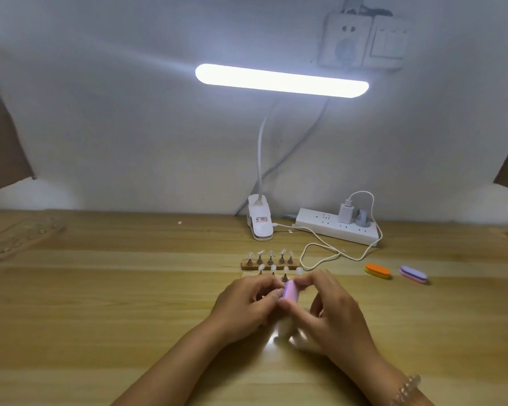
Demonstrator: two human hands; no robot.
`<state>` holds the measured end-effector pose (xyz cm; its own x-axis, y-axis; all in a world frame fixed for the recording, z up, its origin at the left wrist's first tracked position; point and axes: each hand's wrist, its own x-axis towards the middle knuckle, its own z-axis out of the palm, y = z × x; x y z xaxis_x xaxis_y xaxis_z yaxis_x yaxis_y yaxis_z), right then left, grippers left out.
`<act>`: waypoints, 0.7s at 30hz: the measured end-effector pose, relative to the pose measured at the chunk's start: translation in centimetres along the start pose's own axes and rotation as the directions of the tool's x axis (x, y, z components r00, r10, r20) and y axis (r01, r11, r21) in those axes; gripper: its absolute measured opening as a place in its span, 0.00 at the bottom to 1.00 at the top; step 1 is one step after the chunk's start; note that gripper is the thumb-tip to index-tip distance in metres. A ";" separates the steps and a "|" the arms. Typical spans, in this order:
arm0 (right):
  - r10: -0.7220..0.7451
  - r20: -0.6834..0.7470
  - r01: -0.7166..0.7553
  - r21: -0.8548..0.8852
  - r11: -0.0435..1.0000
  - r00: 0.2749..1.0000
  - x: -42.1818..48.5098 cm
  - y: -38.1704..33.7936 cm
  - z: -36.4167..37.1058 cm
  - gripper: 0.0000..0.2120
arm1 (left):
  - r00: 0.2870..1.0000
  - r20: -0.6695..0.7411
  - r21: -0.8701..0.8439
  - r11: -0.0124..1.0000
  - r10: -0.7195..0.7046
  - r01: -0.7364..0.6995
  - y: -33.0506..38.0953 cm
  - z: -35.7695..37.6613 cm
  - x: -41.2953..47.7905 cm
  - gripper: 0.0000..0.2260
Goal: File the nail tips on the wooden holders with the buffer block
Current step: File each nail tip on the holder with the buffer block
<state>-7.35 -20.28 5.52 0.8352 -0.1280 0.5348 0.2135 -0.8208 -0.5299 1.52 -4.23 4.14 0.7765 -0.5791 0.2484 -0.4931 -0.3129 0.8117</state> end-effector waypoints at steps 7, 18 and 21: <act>-0.059 0.003 0.059 -0.042 0.997 0.998 -0.3 -0.1 0.2 0.18 | 1.000 0.002 -0.048 0.999 -0.003 0.003 -0.1 0.0 0.0 0.08; 0.019 -0.010 -0.019 -0.021 1.000 1.000 0.1 0.1 0.0 0.15 | 1.000 -0.018 -0.047 0.999 -0.015 0.014 -0.1 0.1 0.1 0.06; -0.038 -0.026 0.036 -0.089 0.995 0.999 0.0 0.2 0.0 0.16 | 1.000 -0.011 -0.062 0.998 -0.007 0.007 0.0 0.1 0.0 0.06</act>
<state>-7.27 -20.46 5.40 0.8130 -0.1109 0.5715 0.1973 -0.8711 -0.4497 1.49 -4.25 4.09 0.7844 -0.5685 0.2481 -0.4624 -0.2693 0.8448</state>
